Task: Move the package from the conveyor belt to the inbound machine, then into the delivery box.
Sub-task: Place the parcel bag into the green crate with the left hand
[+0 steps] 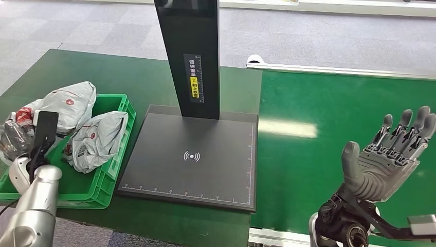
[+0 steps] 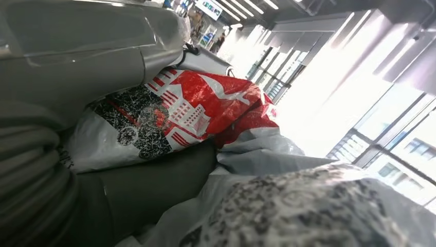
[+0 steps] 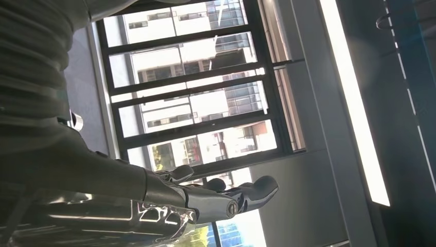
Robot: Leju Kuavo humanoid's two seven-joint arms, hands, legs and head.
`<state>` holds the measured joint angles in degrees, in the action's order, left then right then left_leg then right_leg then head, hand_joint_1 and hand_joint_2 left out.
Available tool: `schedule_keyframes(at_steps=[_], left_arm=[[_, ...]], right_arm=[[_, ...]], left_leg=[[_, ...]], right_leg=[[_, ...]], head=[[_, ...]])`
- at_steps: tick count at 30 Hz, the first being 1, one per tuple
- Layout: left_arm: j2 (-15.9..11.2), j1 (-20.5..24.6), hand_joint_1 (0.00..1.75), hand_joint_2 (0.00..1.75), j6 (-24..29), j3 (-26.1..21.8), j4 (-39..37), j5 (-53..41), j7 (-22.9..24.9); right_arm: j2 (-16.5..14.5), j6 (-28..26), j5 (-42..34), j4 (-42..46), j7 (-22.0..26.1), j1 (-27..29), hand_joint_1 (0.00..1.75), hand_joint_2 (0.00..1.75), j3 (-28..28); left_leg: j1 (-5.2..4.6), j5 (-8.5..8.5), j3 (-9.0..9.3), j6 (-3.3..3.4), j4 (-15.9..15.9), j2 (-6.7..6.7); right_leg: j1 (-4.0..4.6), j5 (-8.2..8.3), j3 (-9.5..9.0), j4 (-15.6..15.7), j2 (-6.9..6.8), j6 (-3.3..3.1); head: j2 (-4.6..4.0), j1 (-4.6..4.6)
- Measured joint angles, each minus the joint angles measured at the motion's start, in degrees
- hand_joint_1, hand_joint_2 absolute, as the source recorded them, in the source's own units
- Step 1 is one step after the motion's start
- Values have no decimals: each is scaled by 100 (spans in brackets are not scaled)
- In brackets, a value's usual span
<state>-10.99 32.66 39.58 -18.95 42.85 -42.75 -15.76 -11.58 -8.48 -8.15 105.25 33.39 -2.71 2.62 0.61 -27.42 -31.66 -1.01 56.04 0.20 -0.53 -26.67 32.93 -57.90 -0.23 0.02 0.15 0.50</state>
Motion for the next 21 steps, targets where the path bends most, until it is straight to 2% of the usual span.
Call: schedule_keyframes(at_steps=[1, 2, 4, 5, 6, 9, 11, 21], left_arm=[[-29, 68, 168, 175, 1, -40, -155, -112, 62], [-50, 124, 140, 175, 2, -83, -285, -185, 87], [-66, 208, 54, 175, 3, -177, -453, -214, -12], [-56, 238, 17, 175, 2, -234, -497, -145, -164], [-39, 265, 0, 175, -5, -303, -523, -8, -378], [61, 285, 0, 175, -72, -530, -446, 792, -1220], [146, 216, 0, 175, -136, -619, -218, 1289, -1582], [491, -328, 0, 175, -466, -449, 1658, 2563, -1892]], right_arm=[[1, -14, 3, 0, -6, 1, 0, 175, 9], [2, -28, 9, -1, -11, 3, 0, 175, 16], [4, -55, 25, -1, -17, 6, 0, 175, 25], [7, -74, 31, -1, -20, 7, 0, 175, 30], [9, -96, 33, -1, -23, 8, 0, 175, 36], [20, -140, 34, -2, -30, 1, 0, 175, 52], [26, -141, 31, -11, -32, -19, 0, 175, 58], [34, -118, 8, -142, -50, -200, 0, 175, 66]], left_leg=[[-1, -1, 2, 0, 0, 3], [-1, -2, 5, -1, -1, 8], [-1, -3, 10, -2, -1, 15], [-1, -3, 12, -3, -1, 16], [-1, -3, 13, -3, -1, 16], [1, -3, 13, -3, -1, 16], [2, -2, 11, -3, -1, 16], [1, -3, 2, -3, 1, 14]], right_leg=[[-1, 0, -1, 0, 3, -1], [-1, 1, -2, 0, 7, -1], [-2, 2, -2, 0, 15, -3], [-1, 2, -2, 0, 17, -3], [-1, 2, -2, 0, 17, -3], [1, 3, -3, 0, 18, -4], [2, 3, -2, -1, 18, -4], [1, 3, 4, 0, 18, -3]], head=[[0, 0], [0, 1], [0, 2], [-1, 2], [-1, 2], [0, 2], [0, 1], [-1, 1]])
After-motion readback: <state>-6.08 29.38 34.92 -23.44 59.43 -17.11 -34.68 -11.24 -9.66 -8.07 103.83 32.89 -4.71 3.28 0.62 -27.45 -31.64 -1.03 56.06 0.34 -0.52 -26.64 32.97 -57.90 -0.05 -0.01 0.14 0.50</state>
